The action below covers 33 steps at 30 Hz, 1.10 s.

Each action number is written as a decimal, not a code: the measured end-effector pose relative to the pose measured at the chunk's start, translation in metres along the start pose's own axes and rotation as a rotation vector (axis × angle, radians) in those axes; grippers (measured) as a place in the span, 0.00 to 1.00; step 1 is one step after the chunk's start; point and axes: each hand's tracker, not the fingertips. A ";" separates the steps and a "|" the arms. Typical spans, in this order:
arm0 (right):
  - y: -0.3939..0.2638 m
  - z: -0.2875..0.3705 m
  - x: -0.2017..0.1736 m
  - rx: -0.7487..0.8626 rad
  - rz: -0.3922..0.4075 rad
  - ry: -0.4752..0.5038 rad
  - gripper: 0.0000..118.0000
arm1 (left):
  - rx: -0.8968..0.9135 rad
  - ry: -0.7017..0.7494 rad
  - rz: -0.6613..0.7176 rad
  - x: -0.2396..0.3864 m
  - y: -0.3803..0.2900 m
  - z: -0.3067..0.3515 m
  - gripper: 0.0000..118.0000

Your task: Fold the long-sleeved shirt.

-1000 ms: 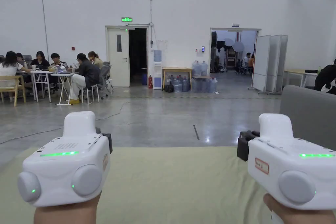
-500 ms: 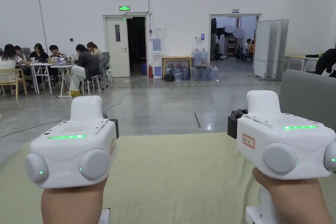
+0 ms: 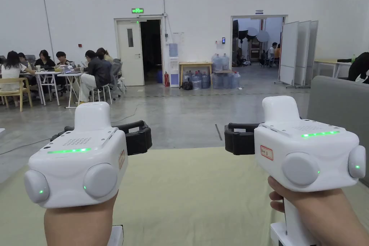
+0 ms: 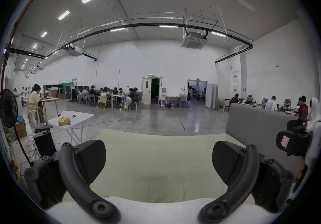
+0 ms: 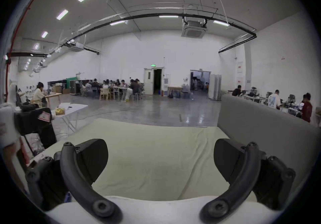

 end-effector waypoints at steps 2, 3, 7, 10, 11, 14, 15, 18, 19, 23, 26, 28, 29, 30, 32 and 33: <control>-0.003 0.000 -0.004 0.006 0.026 -0.037 1.00 | -0.006 -0.001 -0.003 -0.001 0.001 0.000 1.00; -0.002 -0.002 -0.006 -0.002 0.033 -0.046 1.00 | -0.005 0.001 -0.008 0.000 0.001 0.000 1.00; -0.002 -0.003 -0.006 -0.016 0.018 -0.086 1.00 | 0.006 0.009 -0.015 -0.001 0.003 0.001 1.00; -0.002 0.003 -0.004 0.020 0.001 -0.004 1.00 | 0.031 0.006 -0.012 -0.001 0.005 0.002 1.00; -0.002 0.005 -0.004 0.023 -0.005 0.003 1.00 | 0.034 0.008 -0.016 -0.001 0.005 0.002 1.00; 0.001 0.004 -0.007 0.008 -0.014 -0.044 1.00 | 0.040 0.010 -0.015 -0.002 0.006 0.001 1.00; 0.002 0.004 -0.009 -0.003 -0.011 -0.072 1.00 | 0.040 0.007 -0.008 -0.001 0.006 0.002 1.00; 0.001 0.003 -0.008 -0.005 -0.011 -0.081 1.00 | 0.041 0.004 -0.002 -0.002 0.005 0.002 1.00; 0.001 0.003 -0.007 -0.004 -0.017 -0.070 1.00 | 0.040 0.005 -0.006 -0.002 0.005 0.002 1.00; 0.001 0.003 -0.004 -0.005 -0.044 -0.050 1.00 | 0.036 0.001 -0.011 0.000 0.006 0.002 1.00; 0.001 0.003 -0.004 -0.004 -0.048 -0.048 1.00 | 0.038 0.004 -0.019 0.002 0.007 0.001 1.00; 0.002 0.003 -0.004 -0.005 -0.048 -0.048 1.00 | 0.038 0.004 -0.022 0.002 0.007 0.002 1.00; 0.002 0.003 -0.004 -0.001 -0.049 -0.045 1.00 | 0.036 0.002 -0.019 0.002 0.007 0.002 1.00; 0.002 0.004 -0.004 0.003 -0.048 -0.039 1.00 | 0.034 0.000 -0.016 0.002 0.007 0.001 1.00; 0.003 0.003 -0.004 0.001 -0.048 -0.035 1.00 | 0.033 -0.003 -0.010 0.001 0.007 0.000 1.00; 0.003 0.003 -0.005 -0.005 -0.048 -0.036 1.00 | 0.033 -0.003 -0.009 0.001 0.007 -0.001 1.00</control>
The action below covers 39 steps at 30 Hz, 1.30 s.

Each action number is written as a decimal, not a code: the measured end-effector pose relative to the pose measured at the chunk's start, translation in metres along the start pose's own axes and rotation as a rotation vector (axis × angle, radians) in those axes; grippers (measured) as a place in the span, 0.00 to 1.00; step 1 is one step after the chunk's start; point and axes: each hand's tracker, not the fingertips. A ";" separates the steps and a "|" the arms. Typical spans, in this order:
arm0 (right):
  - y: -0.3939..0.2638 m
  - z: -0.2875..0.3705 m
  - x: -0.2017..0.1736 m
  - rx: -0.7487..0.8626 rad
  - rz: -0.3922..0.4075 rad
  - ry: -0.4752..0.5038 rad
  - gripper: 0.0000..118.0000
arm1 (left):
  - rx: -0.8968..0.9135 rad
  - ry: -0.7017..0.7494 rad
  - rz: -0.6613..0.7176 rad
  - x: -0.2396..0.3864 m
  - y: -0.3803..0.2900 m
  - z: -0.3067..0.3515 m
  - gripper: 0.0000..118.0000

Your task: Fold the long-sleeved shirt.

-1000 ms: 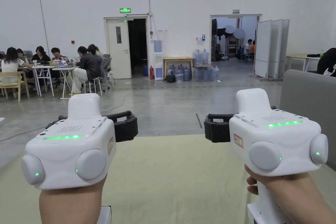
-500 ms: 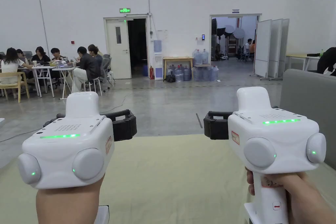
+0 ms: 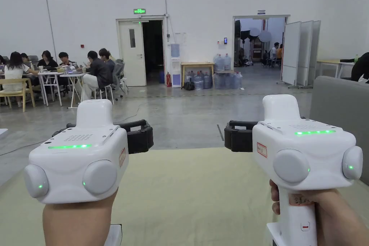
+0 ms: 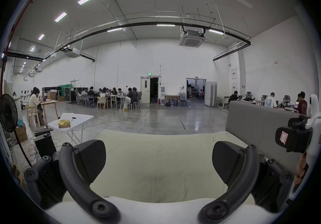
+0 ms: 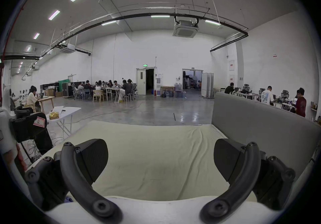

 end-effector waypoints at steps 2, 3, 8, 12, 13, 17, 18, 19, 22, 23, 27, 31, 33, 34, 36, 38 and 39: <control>0.000 0.000 0.000 -0.008 0.003 -0.002 1.00 | -0.009 -0.005 0.000 0.000 0.001 0.000 1.00; -0.001 0.000 0.000 -0.007 0.003 -0.004 1.00 | -0.011 -0.010 0.001 0.000 0.001 0.000 1.00; -0.001 0.001 0.001 -0.004 -0.001 0.007 1.00 | -0.004 -0.008 0.000 0.002 0.001 0.000 1.00; 0.000 0.002 -0.001 0.002 0.011 0.011 1.00 | -0.003 -0.009 0.006 0.001 0.002 0.001 1.00; 0.000 0.002 -0.001 0.004 0.014 0.008 1.00 | -0.003 -0.008 0.007 0.000 0.002 0.001 1.00; 0.001 0.002 -0.001 0.005 0.011 0.010 1.00 | -0.007 -0.011 0.013 -0.002 0.003 0.000 1.00; 0.001 0.002 -0.001 0.006 0.009 0.010 1.00 | -0.007 -0.011 0.013 -0.003 0.003 0.000 1.00; 0.001 0.002 -0.001 0.008 0.007 0.009 1.00 | -0.006 -0.010 0.013 -0.003 0.003 0.000 1.00; 0.002 0.001 -0.001 0.006 0.003 0.008 1.00 | -0.003 -0.006 0.015 -0.004 0.004 0.001 1.00; 0.002 0.001 -0.001 0.005 0.001 0.009 1.00 | -0.002 -0.006 0.015 -0.005 0.004 0.002 1.00; 0.001 -0.001 -0.002 0.001 0.001 0.010 1.00 | -0.007 -0.006 0.013 -0.006 0.003 0.001 1.00; 0.001 -0.001 -0.002 -0.002 0.001 0.013 1.00 | -0.008 -0.010 0.016 -0.006 0.002 0.000 1.00; 0.001 -0.001 -0.002 0.001 0.000 0.012 1.00 | -0.018 -0.009 0.017 -0.006 0.002 -0.002 1.00; 0.001 -0.001 -0.001 0.000 -0.003 0.011 1.00 | -0.019 -0.007 0.018 -0.007 0.001 -0.002 1.00; 0.002 0.000 0.000 0.006 -0.010 0.013 1.00 | -0.018 -0.006 0.023 -0.007 0.001 -0.002 1.00; 0.002 0.000 0.001 0.007 -0.009 0.013 1.00 | -0.017 -0.007 0.024 -0.007 0.001 -0.002 1.00; 0.002 0.000 0.001 0.007 -0.008 0.013 1.00 | -0.018 -0.008 0.022 -0.006 0.001 -0.002 1.00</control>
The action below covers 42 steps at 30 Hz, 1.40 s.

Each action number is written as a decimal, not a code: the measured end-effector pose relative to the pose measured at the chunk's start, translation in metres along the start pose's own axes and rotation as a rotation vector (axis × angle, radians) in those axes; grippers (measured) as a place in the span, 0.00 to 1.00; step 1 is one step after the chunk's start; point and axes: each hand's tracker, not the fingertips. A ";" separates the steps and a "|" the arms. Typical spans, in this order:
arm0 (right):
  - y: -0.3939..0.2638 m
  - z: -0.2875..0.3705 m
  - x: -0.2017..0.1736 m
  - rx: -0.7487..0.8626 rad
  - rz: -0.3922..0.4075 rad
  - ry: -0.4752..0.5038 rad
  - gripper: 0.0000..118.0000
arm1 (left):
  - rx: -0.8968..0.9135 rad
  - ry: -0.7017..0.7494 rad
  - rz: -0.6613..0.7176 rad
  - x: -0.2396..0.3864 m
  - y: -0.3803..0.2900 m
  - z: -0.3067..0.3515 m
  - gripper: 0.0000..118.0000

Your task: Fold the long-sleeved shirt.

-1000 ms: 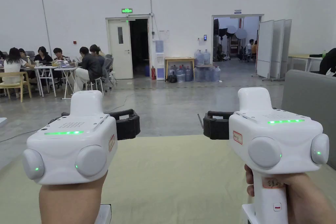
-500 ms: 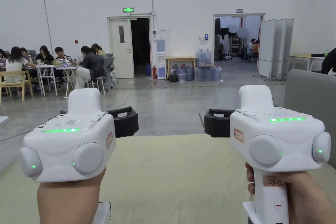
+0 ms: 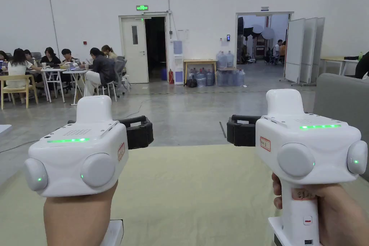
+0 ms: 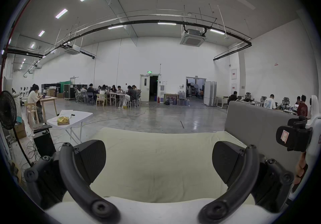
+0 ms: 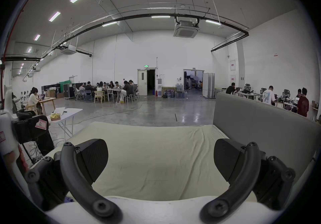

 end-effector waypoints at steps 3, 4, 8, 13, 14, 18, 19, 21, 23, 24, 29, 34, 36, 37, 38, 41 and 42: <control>0.001 0.000 0.000 -0.006 -0.007 -0.004 1.00 | -0.001 -0.001 -0.008 0.001 -0.001 0.000 1.00; 0.001 0.001 0.001 -0.005 -0.012 -0.005 1.00 | -0.005 0.000 -0.007 0.001 -0.001 -0.001 1.00; 0.001 0.001 0.001 -0.004 -0.011 -0.004 1.00 | -0.007 -0.004 -0.001 0.001 -0.001 -0.001 1.00; 0.003 0.001 0.001 -0.004 -0.010 -0.007 1.00 | -0.013 -0.009 -0.008 0.002 -0.001 -0.003 1.00; 0.003 0.001 0.001 -0.005 -0.011 -0.005 1.00 | -0.017 -0.009 -0.004 0.002 -0.001 -0.004 1.00; 0.003 0.002 0.000 0.002 -0.002 -0.007 1.00 | -0.014 -0.008 0.005 0.000 -0.002 -0.004 1.00; 0.003 0.002 0.000 0.003 0.000 -0.008 1.00 | -0.013 -0.005 0.003 0.000 -0.002 -0.003 1.00; 0.003 0.001 -0.001 0.000 -0.001 -0.007 1.00 | -0.013 -0.003 -0.001 0.000 -0.001 -0.003 1.00; 0.003 0.001 -0.001 -0.001 -0.006 -0.003 1.00 | -0.013 -0.004 -0.001 -0.001 -0.001 -0.003 1.00; 0.003 0.001 -0.001 0.002 -0.006 -0.003 1.00 | -0.012 -0.004 -0.001 -0.001 -0.001 -0.002 1.00; 0.002 0.001 -0.004 -0.006 0.009 -0.024 1.00 | -0.007 -0.003 -0.001 -0.003 0.000 -0.001 1.00; 0.004 0.002 -0.006 -0.009 0.006 -0.025 1.00 | -0.004 -0.002 0.003 -0.004 0.000 0.000 1.00; 0.005 0.003 -0.006 -0.008 0.011 -0.023 1.00 | -0.002 -0.001 -0.001 -0.004 0.001 0.001 1.00; 0.005 0.003 -0.006 -0.006 0.011 -0.023 1.00 | -0.001 0.002 -0.003 -0.004 0.001 0.001 1.00; 0.005 0.004 -0.006 -0.005 0.011 -0.022 1.00 | -0.001 0.003 -0.004 -0.004 0.001 0.001 1.00; 0.006 0.004 -0.006 -0.005 0.006 -0.018 1.00 | 0.002 -0.011 0.006 -0.004 0.001 0.001 1.00; 0.006 0.005 -0.006 -0.005 0.006 -0.018 1.00 | 0.000 -0.013 0.010 -0.004 0.001 0.001 1.00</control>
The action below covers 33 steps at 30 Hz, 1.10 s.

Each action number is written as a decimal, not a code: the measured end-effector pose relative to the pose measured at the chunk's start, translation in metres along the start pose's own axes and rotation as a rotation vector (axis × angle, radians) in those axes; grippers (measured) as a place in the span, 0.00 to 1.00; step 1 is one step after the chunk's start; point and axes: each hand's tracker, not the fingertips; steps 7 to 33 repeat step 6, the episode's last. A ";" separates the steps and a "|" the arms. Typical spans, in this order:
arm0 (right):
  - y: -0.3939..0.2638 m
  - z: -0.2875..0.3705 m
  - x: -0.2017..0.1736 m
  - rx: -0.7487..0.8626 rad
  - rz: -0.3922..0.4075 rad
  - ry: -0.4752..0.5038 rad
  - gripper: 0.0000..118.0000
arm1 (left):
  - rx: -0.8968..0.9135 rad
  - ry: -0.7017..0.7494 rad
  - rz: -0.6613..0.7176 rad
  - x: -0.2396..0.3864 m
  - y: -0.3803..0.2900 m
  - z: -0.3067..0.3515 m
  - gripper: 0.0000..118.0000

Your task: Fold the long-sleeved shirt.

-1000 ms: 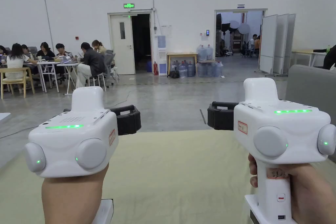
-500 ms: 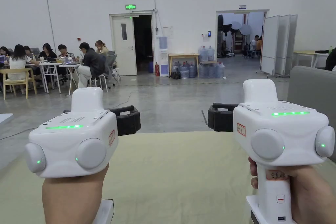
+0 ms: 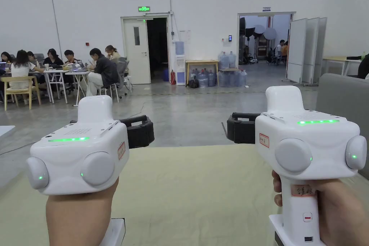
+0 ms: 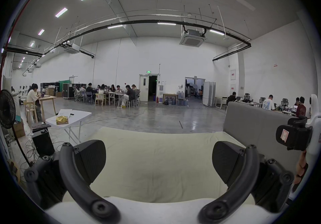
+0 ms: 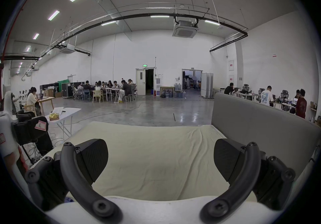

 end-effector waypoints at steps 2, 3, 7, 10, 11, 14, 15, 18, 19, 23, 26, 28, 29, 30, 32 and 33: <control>0.000 0.000 0.000 0.001 0.003 -0.004 1.00 | -0.001 0.001 -0.001 0.000 0.000 0.000 1.00; -0.001 0.000 0.000 -0.001 0.004 -0.005 1.00 | -0.001 0.003 -0.004 0.001 0.000 0.000 1.00; -0.002 0.001 -0.001 -0.005 0.001 0.000 1.00 | -0.003 0.003 -0.010 0.003 -0.001 0.000 1.00; -0.002 0.001 -0.001 -0.005 0.001 0.000 1.00 | -0.003 0.003 -0.010 0.003 -0.001 0.000 1.00; -0.002 0.001 -0.001 -0.005 0.001 0.000 1.00 | -0.003 0.003 -0.010 0.003 -0.001 0.000 1.00; -0.002 0.001 -0.001 -0.005 0.001 0.000 1.00 | -0.003 0.003 -0.010 0.003 -0.001 0.000 1.00; -0.002 0.001 -0.001 -0.005 0.001 0.000 1.00 | -0.003 0.003 -0.010 0.003 -0.001 0.000 1.00; -0.002 0.001 -0.001 -0.005 0.001 0.000 1.00 | -0.003 0.003 -0.010 0.003 -0.001 0.000 1.00; -0.002 0.001 -0.001 -0.005 0.001 0.000 1.00 | -0.003 0.003 -0.010 0.003 -0.001 0.000 1.00; -0.002 0.001 -0.001 -0.005 0.001 0.000 1.00 | -0.003 0.003 -0.010 0.003 -0.001 0.000 1.00; -0.002 0.001 -0.001 -0.005 0.001 0.000 1.00 | -0.003 0.003 -0.010 0.003 -0.001 0.000 1.00; -0.002 0.001 -0.001 -0.005 0.001 0.000 1.00 | -0.003 0.003 -0.010 0.003 -0.001 0.000 1.00; -0.002 0.001 -0.001 -0.005 0.001 0.000 1.00 | -0.003 0.003 -0.010 0.003 -0.001 0.000 1.00; -0.002 0.001 -0.001 -0.005 0.001 0.000 1.00 | -0.003 0.003 -0.010 0.003 -0.001 0.000 1.00; -0.002 0.001 -0.001 -0.005 0.001 0.000 1.00 | -0.003 0.003 -0.010 0.003 -0.001 0.000 1.00; -0.002 0.001 -0.001 -0.005 0.001 0.000 1.00 | -0.003 0.003 -0.010 0.003 -0.001 0.000 1.00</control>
